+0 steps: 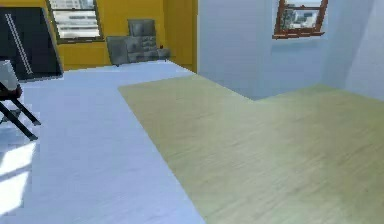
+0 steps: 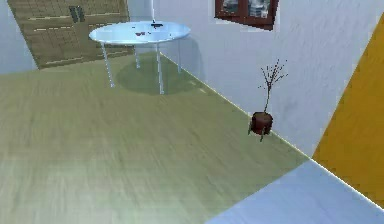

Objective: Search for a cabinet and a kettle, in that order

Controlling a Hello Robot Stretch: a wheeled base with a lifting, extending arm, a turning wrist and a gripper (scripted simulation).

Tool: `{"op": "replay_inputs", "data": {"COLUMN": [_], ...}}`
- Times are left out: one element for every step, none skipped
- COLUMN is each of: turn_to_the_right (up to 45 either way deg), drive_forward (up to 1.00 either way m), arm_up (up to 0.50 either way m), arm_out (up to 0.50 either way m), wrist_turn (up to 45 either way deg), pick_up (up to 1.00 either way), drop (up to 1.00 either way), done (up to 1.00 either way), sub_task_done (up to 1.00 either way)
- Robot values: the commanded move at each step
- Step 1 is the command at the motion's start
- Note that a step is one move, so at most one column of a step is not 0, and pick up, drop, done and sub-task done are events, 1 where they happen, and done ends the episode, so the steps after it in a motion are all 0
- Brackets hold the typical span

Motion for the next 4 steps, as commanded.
{"op": "replay_inputs", "data": {"turn_to_the_right": [-24.0,0.0,-3.0,0.0], "drive_forward": [0.00,1.00,0.00,1.00], "arm_up": [0.00,0.00,0.00,0.00], "arm_out": [0.00,0.00,0.00,0.00], "wrist_turn": [0.0,0.0,0.0,0.0], "pick_up": [0.00,0.00,0.00,0.00], "drop": [0.00,0.00,0.00,0.00], "done": [0.00,0.00,0.00,0.00], "sub_task_done": [0.00,0.00,0.00,0.00]}}
